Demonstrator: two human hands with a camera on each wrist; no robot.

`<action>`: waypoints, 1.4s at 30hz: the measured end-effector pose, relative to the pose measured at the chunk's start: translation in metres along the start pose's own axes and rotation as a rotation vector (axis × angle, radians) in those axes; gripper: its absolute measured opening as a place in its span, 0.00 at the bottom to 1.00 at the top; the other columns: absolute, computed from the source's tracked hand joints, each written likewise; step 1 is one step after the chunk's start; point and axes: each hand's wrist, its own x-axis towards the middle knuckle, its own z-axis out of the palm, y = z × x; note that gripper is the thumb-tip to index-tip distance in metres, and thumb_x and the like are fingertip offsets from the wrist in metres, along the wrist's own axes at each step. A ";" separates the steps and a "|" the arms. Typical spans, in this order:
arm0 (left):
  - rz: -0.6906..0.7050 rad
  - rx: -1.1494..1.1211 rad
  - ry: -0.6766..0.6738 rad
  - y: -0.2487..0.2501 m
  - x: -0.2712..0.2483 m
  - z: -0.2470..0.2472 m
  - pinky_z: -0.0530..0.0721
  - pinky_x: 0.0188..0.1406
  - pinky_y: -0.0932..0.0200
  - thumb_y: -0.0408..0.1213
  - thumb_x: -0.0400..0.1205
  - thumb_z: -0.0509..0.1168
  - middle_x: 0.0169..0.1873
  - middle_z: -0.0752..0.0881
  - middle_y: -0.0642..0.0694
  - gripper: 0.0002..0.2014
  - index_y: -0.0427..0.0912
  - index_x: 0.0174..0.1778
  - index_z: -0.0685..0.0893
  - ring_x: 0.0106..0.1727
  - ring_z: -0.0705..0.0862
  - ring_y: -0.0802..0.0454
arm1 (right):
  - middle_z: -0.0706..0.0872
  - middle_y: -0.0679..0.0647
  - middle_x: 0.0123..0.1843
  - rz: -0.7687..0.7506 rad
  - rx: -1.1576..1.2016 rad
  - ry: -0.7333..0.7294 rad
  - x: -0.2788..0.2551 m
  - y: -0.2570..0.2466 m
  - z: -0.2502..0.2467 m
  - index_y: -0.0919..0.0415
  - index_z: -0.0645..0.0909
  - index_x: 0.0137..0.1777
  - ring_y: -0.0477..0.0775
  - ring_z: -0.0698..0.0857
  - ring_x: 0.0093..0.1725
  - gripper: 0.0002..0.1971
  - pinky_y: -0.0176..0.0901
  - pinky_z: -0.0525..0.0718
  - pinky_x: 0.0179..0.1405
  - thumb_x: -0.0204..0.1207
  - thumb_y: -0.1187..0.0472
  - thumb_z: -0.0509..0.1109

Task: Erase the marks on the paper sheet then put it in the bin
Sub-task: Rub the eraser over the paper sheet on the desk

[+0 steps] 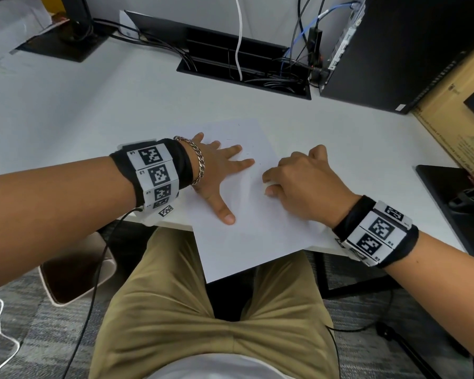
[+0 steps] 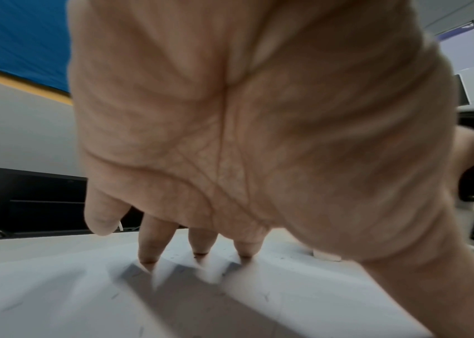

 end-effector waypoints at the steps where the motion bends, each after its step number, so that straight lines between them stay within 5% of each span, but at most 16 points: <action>1: -0.005 0.003 0.006 0.001 -0.001 0.000 0.37 0.86 0.23 0.88 0.58 0.66 0.91 0.29 0.54 0.72 0.69 0.87 0.27 0.93 0.42 0.37 | 0.82 0.44 0.44 0.005 -0.004 0.005 0.000 -0.004 0.000 0.43 0.86 0.58 0.54 0.79 0.49 0.10 0.52 0.54 0.49 0.87 0.48 0.63; 5: -0.025 -0.006 0.020 0.004 -0.001 0.002 0.39 0.87 0.23 0.89 0.57 0.65 0.91 0.30 0.53 0.72 0.69 0.87 0.27 0.93 0.44 0.35 | 0.79 0.44 0.40 -0.043 -0.033 -0.007 -0.006 -0.024 0.003 0.44 0.85 0.53 0.54 0.78 0.46 0.09 0.51 0.54 0.47 0.86 0.49 0.63; 12: -0.062 -0.046 0.070 0.009 -0.007 0.007 0.41 0.88 0.26 0.92 0.58 0.60 0.92 0.36 0.50 0.71 0.67 0.89 0.30 0.92 0.49 0.34 | 0.87 0.44 0.46 0.099 0.128 -0.003 -0.005 0.005 -0.011 0.41 0.85 0.62 0.53 0.80 0.53 0.11 0.53 0.59 0.54 0.86 0.46 0.64; 16: -0.128 -0.012 0.138 0.016 -0.010 0.007 0.51 0.88 0.31 0.94 0.60 0.51 0.90 0.56 0.44 0.68 0.60 0.93 0.45 0.87 0.61 0.35 | 0.85 0.44 0.49 0.091 0.121 -0.050 -0.013 0.003 -0.002 0.39 0.83 0.64 0.52 0.81 0.56 0.11 0.55 0.62 0.58 0.86 0.45 0.64; 19: -0.098 0.008 0.160 0.015 -0.012 -0.003 0.62 0.84 0.35 0.91 0.60 0.59 0.83 0.66 0.43 0.66 0.53 0.90 0.59 0.82 0.69 0.38 | 0.81 0.41 0.47 0.113 0.143 -0.057 -0.009 0.010 0.003 0.39 0.83 0.65 0.51 0.80 0.57 0.11 0.53 0.60 0.58 0.86 0.44 0.64; 22: -0.035 -0.031 0.087 0.010 -0.008 -0.004 0.53 0.87 0.27 0.87 0.59 0.68 0.93 0.47 0.49 0.69 0.62 0.92 0.45 0.90 0.57 0.36 | 0.80 0.39 0.44 0.114 0.161 -0.081 -0.004 0.016 0.003 0.39 0.84 0.63 0.50 0.81 0.58 0.10 0.53 0.61 0.60 0.85 0.44 0.66; 25: -0.017 -0.082 0.026 0.006 -0.003 -0.001 0.46 0.88 0.25 0.85 0.61 0.70 0.92 0.34 0.56 0.70 0.69 0.89 0.32 0.93 0.46 0.37 | 0.81 0.38 0.42 0.109 0.173 -0.083 0.000 0.018 0.002 0.40 0.84 0.61 0.49 0.81 0.54 0.09 0.54 0.62 0.62 0.84 0.44 0.67; 29: -0.010 -0.096 0.034 0.005 -0.003 0.003 0.45 0.88 0.25 0.85 0.61 0.69 0.91 0.33 0.57 0.70 0.70 0.89 0.31 0.93 0.44 0.38 | 0.88 0.42 0.47 0.119 0.181 -0.045 0.008 0.018 0.002 0.41 0.84 0.61 0.52 0.83 0.56 0.10 0.55 0.63 0.60 0.84 0.44 0.66; 36: -0.034 -0.046 0.003 0.007 0.000 -0.002 0.49 0.86 0.21 0.86 0.59 0.69 0.91 0.32 0.55 0.71 0.71 0.88 0.29 0.93 0.47 0.35 | 0.84 0.45 0.43 0.000 -0.009 -0.003 -0.003 0.002 0.007 0.44 0.84 0.56 0.54 0.82 0.48 0.10 0.51 0.57 0.51 0.86 0.46 0.63; 42: -0.045 -0.014 -0.021 0.011 0.000 -0.006 0.52 0.86 0.20 0.86 0.59 0.68 0.91 0.31 0.52 0.72 0.69 0.88 0.28 0.92 0.48 0.32 | 0.84 0.45 0.42 0.059 -0.056 0.007 0.006 0.008 0.004 0.45 0.85 0.54 0.55 0.81 0.47 0.10 0.50 0.52 0.47 0.85 0.46 0.63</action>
